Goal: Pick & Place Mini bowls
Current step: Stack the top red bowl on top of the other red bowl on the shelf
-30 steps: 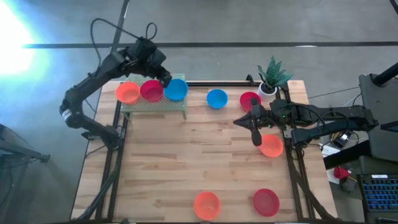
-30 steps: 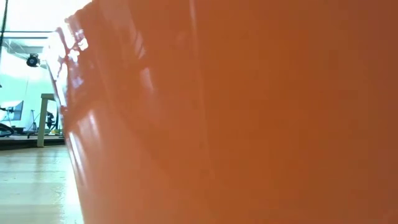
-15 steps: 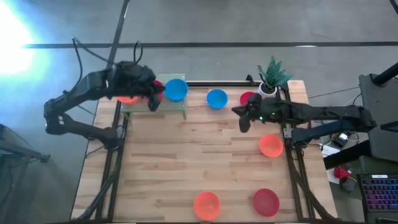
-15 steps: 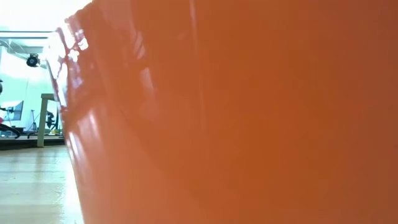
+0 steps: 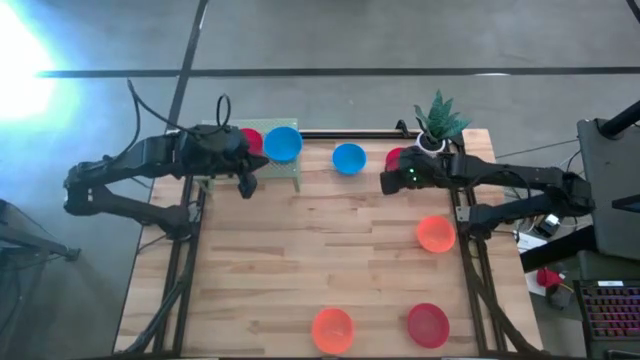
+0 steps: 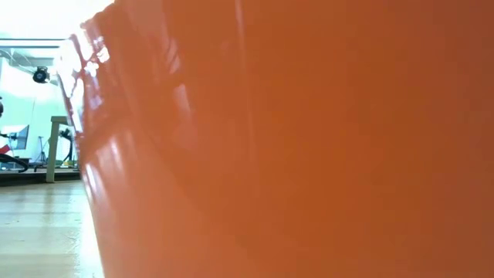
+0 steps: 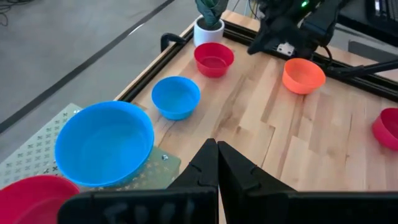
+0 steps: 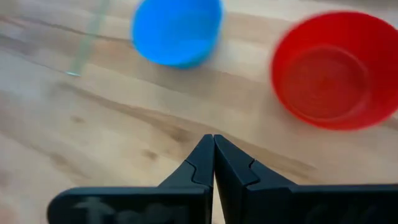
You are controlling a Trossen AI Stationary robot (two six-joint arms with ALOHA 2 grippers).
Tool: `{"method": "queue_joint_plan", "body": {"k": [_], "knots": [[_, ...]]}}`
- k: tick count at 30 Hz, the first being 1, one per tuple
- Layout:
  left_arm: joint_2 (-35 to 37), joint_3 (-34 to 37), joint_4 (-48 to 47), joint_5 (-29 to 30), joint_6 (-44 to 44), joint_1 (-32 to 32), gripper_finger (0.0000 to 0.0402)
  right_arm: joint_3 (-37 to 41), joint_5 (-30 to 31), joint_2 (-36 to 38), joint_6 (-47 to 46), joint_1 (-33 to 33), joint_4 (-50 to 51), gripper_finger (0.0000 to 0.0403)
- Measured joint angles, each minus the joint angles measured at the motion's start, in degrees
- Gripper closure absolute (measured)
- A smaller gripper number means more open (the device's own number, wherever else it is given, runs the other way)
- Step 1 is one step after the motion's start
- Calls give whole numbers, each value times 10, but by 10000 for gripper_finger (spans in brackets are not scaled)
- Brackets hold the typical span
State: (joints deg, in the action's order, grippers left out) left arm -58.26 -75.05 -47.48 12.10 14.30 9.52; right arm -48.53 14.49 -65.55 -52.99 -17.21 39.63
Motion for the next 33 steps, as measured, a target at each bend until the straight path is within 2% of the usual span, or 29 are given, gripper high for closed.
{"method": "queue_joint_plan", "body": {"k": [6, 11, 17, 25, 29, 33], "knots": [[4, 6, 9, -1, 6, 0, 401, 0, -12, -41, -7, -31, 22, 394], [5, 6, 14, -2, 6, 0, 401, 0, -31, -77, 33, -67, 21, 388], [5, 6, 16, -2, 5, 0, 402, 0, -69, -121, 91, -110, 20, 341], [5, 6, 16, -7, 6, 0, 402, 0, -69, -166, 142, -136, -11, 272], [5, 6, 16, -7, 9, 0, 402, 0, -64, -167, 145, -139, -28, 257], [5, 6, 16, -7, 13, 0, 402, 0, -22, -163, 161, -140, -31, 255]]}}
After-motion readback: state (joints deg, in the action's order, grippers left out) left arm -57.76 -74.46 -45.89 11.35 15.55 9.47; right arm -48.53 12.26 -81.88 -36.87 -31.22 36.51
